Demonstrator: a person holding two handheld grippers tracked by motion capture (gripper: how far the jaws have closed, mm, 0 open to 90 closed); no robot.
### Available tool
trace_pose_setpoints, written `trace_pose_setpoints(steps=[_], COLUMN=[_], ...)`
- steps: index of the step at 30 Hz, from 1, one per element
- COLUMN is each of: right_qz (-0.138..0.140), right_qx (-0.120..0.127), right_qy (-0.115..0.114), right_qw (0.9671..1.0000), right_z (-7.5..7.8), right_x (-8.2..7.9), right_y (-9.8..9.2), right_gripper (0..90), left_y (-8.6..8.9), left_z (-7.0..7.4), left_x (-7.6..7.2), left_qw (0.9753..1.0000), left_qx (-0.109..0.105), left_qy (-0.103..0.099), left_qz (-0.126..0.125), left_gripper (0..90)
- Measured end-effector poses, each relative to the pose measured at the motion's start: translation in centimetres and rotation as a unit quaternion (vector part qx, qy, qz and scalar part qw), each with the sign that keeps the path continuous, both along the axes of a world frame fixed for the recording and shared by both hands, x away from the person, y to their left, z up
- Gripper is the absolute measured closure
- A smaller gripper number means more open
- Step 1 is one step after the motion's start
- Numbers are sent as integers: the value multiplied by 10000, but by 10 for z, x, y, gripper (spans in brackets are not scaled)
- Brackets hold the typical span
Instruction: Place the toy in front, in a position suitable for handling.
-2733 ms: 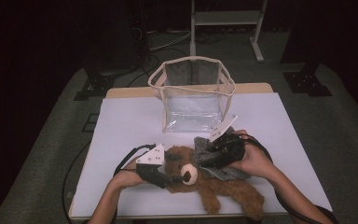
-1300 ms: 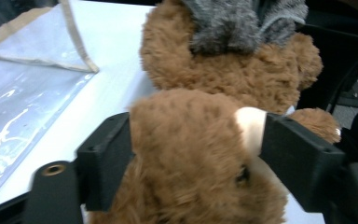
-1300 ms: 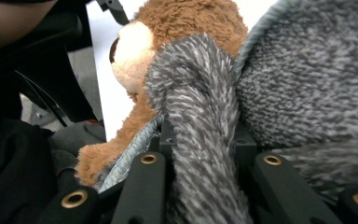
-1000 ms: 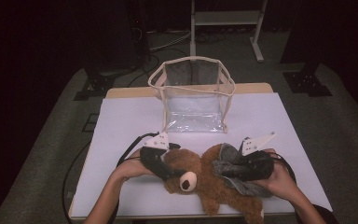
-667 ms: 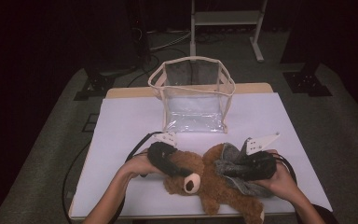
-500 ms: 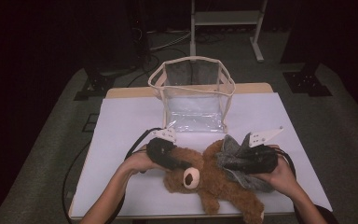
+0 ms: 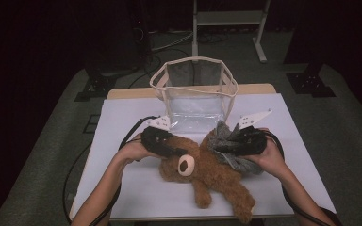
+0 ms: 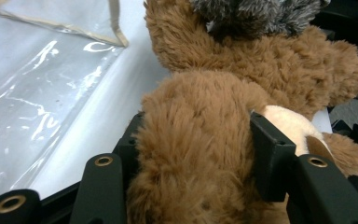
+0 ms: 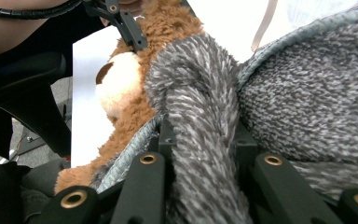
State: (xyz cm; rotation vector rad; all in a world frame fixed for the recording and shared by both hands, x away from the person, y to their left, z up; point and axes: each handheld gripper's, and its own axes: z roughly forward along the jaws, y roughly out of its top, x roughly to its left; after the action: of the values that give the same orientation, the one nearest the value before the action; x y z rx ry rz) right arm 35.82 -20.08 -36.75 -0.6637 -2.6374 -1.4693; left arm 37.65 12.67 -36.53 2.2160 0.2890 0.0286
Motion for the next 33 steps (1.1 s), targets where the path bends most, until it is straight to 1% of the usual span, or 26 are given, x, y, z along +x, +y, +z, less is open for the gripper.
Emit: trace_pose_setpoints(steps=[2, 4, 7, 9, 11, 13, 15, 17, 18, 20, 21, 23, 26, 27, 28, 29, 30, 31, 32, 33], right_qz=[3, 72, 238, 316, 341, 370, 350, 343, 348, 351, 344, 348, 368, 373, 362, 350, 339, 300, 244, 195], right_qx=[16, 11, 66, 25, -59, -153, -212, -225, -235, -247, -252, -255, -228, -200, -164, -145, -118, -78, -43, 3], right_qy=[13, 97, 248, 286, 203, 118, 49, 5, -21, -35, -32, -32, -6, -9, 4, 8, 22, 15, -3, 14], right_qw=[10000, 9999, 9994, 9991, 9992, 9991, 9992, 9992, 9991, 9991, 9991, 9991, 9991, 9991, 9992, 9993, 9994, 9995, 9997, 9998], right_z=[0, -4, -14, -17, -18, -18, -18, -19, -19, -20, -20, -20, -21, -21, -21, -21, -21, -21, -20, -19], right_x=[0, -2, -11, -17, -26, -34, -42, -48, -50, -53, -53, -53, -52, -51, -51, -50, -49, -48, -46, -44], right_y=[0, 1, 5, 8, 10, 12, 13, 13, 13, 14, 14, 14, 13, 12, 11, 11, 10, 10, 8, 7], right_gripper=[722, 721, 723, 724, 726, 726, 727, 728, 728, 728, 729, 728, 728, 728, 727, 727, 726, 725, 725, 724], left_y=[3, 6, 12, 14, 15, 13, 10, 5, 3, -1, -3, -7, -12, -16, -17, -19, -19, -19, -19, -19], left_z=[-2, -7, -13, -14, -12, -10, -10, -13, -15, -20, -22, -24, -25, -26, -26, -24, -21, -18, -16, -15], left_x=[-4, -12, -23, -29, -35, -40, -44, -45, -45, -43, -42, -40, -38, -37, -37, -36, -36, -36, -34, -34], left_qw=[10000, 10000, 9999, 9998, 9996, 9996, 9996, 9997, 9997, 9997, 9997, 9995, 9994, 9992, 9991, 9992, 9996, 9997, 9996, 9995], left_qx=[-45, -68, -116, -189, -251, -246, -228, -179, -149, -111, -94, -97, -20, 35, 56, 148, 179, 220, 248, 223], left_qy=[28, 16, 89, 111, 113, 59, 24, 102, 107, 201, 209, 254, 281, 331, 367, 289, 132, -29, -125, -238], left_qz=[24, 8, -40, -29, -71, -79, -176, -161, -147, -118, -116, -140, -193, -208, -221, -234, -174, -101, -67, 9], left_gripper=[471, 457, 404, 350, 294, 209, 170, 102, 82, 47, 25, 14, 13, 14, 51, 116, 208, 331, 397, 427])
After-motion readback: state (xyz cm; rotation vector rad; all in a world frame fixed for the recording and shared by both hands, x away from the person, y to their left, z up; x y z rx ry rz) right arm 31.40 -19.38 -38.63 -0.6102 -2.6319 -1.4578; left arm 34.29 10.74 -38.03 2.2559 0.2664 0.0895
